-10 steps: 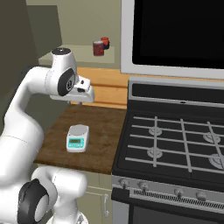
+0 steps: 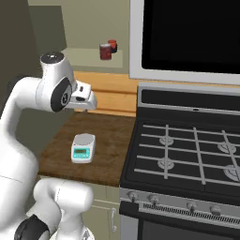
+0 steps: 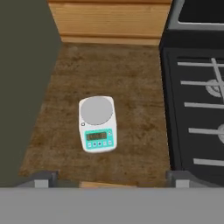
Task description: Pick the canned food and place it on the digital scale for weighing, and close the cabinet.
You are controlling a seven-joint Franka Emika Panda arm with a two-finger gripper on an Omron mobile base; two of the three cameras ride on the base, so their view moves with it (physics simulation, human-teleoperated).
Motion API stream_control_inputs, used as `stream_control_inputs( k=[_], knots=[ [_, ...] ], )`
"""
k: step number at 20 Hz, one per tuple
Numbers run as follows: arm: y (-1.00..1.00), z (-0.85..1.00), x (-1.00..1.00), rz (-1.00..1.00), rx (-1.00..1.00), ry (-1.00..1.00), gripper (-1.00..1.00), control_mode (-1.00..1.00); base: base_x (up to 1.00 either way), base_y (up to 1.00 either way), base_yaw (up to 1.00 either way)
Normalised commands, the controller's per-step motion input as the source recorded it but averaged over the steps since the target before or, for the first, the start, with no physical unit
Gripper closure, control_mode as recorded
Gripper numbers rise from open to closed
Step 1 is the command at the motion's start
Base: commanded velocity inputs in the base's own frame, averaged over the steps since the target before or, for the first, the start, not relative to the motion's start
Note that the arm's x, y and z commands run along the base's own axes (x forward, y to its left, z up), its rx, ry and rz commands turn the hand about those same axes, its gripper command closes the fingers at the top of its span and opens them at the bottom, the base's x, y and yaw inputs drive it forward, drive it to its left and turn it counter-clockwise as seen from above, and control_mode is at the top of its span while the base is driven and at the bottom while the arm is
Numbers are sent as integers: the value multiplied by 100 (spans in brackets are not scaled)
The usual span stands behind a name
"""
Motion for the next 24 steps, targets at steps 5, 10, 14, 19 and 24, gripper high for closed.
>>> stream_control_inputs(
  k=[5, 10, 14, 19, 24],
  knots=[
    [0, 71, -58, -1, 0, -31, -100, -100, 0, 0, 0],
    [0, 85, -38, -5, -2, -18, -100, -100, 0, 0, 0],
    [-1, 86, -10, -6, -1, -15, -100, -100, 0, 0, 0],
    [-8, 58, 0, -3, 0, -11, -100, -100, 0, 0, 0],
    [-14, 26, 9, -1, 0, -3, -100, -100, 0, 0, 0]
  ],
)
